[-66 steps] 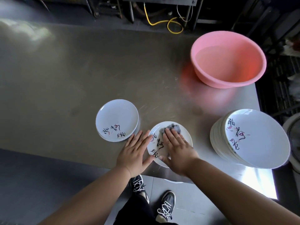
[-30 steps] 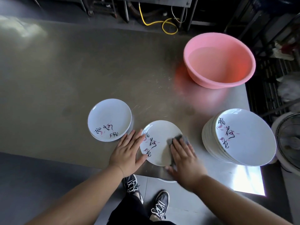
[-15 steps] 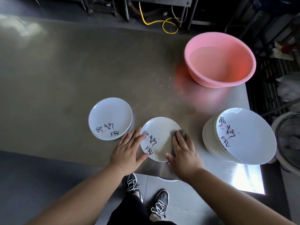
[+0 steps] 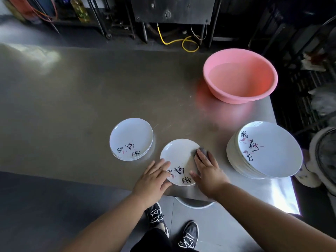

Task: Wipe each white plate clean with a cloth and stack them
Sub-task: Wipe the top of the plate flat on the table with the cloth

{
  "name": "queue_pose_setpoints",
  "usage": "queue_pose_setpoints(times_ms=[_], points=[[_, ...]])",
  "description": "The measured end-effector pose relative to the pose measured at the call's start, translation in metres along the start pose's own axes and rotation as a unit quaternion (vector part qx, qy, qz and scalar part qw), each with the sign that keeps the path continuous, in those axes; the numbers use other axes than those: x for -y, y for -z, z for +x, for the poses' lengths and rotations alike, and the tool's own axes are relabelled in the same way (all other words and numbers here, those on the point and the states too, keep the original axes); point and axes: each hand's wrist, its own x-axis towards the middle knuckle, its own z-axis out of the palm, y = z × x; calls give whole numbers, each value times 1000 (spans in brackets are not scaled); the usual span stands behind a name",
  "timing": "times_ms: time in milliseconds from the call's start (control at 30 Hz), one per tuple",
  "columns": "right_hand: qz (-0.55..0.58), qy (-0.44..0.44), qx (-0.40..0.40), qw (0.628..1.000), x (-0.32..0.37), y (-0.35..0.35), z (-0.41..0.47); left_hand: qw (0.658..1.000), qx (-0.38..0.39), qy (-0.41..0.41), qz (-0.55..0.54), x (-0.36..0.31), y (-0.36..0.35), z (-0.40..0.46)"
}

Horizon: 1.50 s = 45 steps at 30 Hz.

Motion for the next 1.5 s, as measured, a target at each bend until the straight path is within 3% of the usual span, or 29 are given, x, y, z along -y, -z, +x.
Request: queue_pose_setpoints(times_ms=[100,167,300,500,700,800,1033,1200,1500], points=[[6,22,-5,1000,-2,9,17,998,-16,50,-24,-14,3,0],[23,-10,-9,1000,6,-8,2,996,-21,81,-32,-22,4,2],[6,-28,28,999,21,-43,-44,996,-27,83,-37,-27,5,1],[15,0,-18,1000,7,-1,11,992,-49,105,-45,-33,2,3],[-20,31,16,999,12,-37,-42,989,-2,150,-16,-56,0,9],[-1,55,42,998,-2,-40,-56,990,43,131,9,-48,7,8],[13,49,-3,999,-15,-4,-3,991,83,101,26,-25,20,3],[-8,28,13,999,13,-57,-59,992,44,112,42,-40,11,2],[-5,18,-23,1000,-6,-22,-11,992,17,113,51,-46,4,3]])
